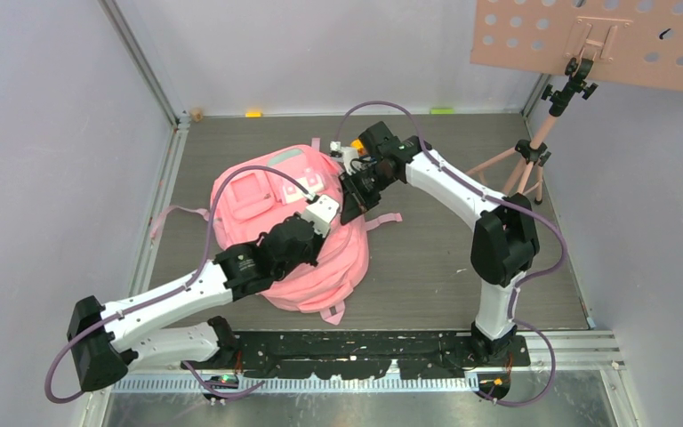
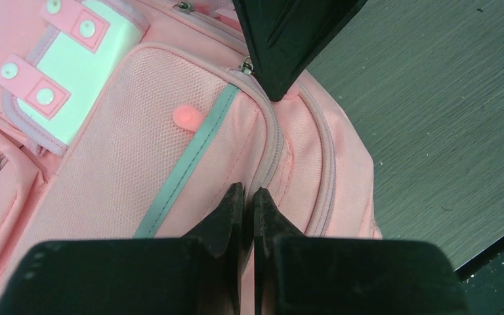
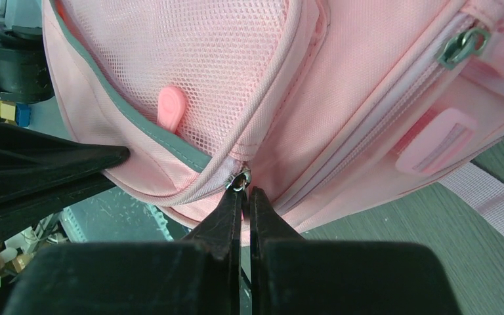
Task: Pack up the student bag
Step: Zip the student bag at the center of the board, then reset both arms
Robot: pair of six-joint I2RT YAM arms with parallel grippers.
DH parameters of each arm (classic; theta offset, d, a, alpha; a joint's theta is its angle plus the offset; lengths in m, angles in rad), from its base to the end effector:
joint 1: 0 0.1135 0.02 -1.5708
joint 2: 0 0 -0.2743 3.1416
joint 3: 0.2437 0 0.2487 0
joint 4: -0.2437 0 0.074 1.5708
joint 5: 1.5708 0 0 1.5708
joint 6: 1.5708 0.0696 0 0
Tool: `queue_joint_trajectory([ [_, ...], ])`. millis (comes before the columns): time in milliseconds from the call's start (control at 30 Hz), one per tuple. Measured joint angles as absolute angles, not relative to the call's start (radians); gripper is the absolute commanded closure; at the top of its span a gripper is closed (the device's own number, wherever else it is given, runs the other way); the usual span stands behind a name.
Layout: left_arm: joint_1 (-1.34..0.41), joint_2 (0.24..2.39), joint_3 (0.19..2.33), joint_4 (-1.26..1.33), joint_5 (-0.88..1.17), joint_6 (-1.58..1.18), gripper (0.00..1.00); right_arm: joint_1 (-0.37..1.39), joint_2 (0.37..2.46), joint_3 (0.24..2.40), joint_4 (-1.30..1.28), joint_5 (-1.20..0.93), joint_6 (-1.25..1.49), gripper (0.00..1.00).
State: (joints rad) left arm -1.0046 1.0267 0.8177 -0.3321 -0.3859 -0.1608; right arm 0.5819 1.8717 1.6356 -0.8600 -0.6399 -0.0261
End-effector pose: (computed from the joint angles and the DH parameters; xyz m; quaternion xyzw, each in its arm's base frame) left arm 0.1537 -0.1929 0.2855 0.2637 0.8180 -0.1266 0.4954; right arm 0.3191 0.2597 0.2619 -0.3467 0.8582 0.3552 0.1308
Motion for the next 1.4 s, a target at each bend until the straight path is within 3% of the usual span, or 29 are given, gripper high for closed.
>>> queue_joint_trajectory([
  [367,-0.997,0.992,0.818,-0.392,-0.428,-0.208,1.0,0.59,2.049,1.876,-1.049,-0.723,-0.114,0.99],
  [433,-0.994,0.987,0.818,-0.406,-0.433,-0.211,1.0,0.596,2.08,1.917,-1.079,-0.732,-0.125,0.95],
  [533,-0.992,0.982,0.818,-0.425,-0.439,-0.22,1.0,0.603,2.097,1.937,-1.085,-0.743,-0.13,0.79],
  [567,-0.992,0.982,0.818,-0.428,-0.439,-0.222,0.95,0.603,2.097,1.936,-1.083,-0.744,-0.129,0.76],
  [600,-0.992,0.981,0.818,-0.431,-0.438,-0.225,0.84,0.603,2.094,1.934,-1.075,-0.741,-0.126,0.65],
  [700,-0.992,0.976,0.819,-0.462,-0.436,-0.228,0.33,0.598,2.06,1.877,-1.003,-0.687,-0.106,0.42],
  [733,-0.993,0.966,0.821,-0.503,-0.439,-0.236,0.21,0.591,2.046,1.854,-0.965,-0.634,-0.097,0.34],
  [833,-0.986,0.933,0.823,-0.581,-0.437,-0.236,0.01,0.543,2.019,1.805,-0.871,-0.525,-0.075,0.22],
  [1100,-0.855,0.921,0.868,-0.624,-0.246,-0.232,0.0,0.497,1.852,1.647,-0.778,-0.33,-0.003,0.18],
  [1400,-0.458,0.992,0.954,-0.662,-0.001,-0.245,0.0,0.455,1.522,1.37,-0.673,-0.126,0.14,0.12],
])
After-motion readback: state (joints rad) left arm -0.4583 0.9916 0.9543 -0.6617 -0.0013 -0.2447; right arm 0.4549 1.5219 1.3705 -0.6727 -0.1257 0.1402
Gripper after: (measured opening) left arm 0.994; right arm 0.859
